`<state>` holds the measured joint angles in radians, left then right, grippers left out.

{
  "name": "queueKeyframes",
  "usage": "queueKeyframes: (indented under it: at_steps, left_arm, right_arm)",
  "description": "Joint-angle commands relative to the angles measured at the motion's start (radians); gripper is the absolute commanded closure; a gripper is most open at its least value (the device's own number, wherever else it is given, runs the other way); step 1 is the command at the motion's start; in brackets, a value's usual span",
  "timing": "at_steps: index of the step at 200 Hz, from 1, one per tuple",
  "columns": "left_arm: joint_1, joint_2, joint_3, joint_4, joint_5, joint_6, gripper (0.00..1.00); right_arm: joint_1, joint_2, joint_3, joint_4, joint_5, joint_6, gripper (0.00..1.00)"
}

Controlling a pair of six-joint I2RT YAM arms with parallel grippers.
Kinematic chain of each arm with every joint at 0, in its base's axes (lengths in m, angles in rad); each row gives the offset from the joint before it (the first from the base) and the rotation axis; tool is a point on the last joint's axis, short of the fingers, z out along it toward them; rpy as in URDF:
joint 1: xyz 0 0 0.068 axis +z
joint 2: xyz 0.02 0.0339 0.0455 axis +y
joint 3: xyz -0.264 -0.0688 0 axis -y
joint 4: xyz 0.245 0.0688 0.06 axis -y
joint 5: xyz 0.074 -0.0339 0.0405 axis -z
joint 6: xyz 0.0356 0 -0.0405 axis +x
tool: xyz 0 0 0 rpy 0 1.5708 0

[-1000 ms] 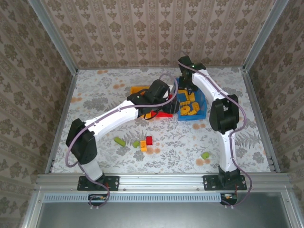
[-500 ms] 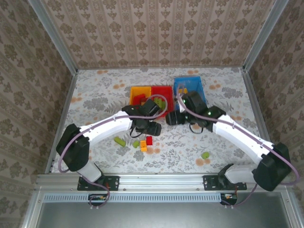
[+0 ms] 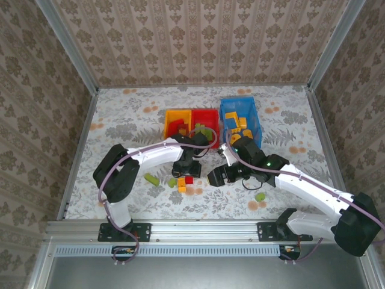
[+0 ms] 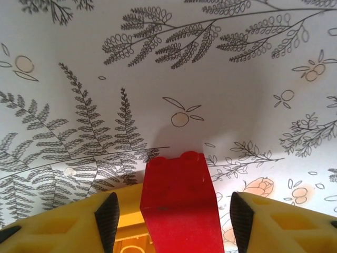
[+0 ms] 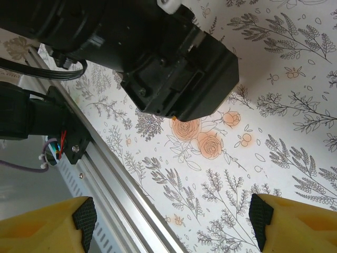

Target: Sort the legos into containers by color

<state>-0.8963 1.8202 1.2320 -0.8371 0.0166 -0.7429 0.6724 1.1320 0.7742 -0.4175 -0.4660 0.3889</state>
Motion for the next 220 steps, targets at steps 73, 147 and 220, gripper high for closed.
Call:
queueKeyframes:
  at_steps: [73, 147, 220]
  left_arm:
    - [0.004, -0.017, 0.115, -0.062, -0.102, -0.017, 0.72]
    - [0.248, -0.079, 0.301, -0.106, -0.138, 0.121, 0.72]
    - [0.317, 0.115, 0.465, -0.082, -0.115, 0.210, 0.70]
  right_arm:
    - [0.005, -0.027, 0.017, -0.019, 0.021, -0.017, 0.24]
    - [0.005, -0.019, 0.113, 0.155, 0.314, -0.035, 0.22]
    - [0.010, 0.130, 0.214, 0.201, 0.318, 0.009, 0.23]
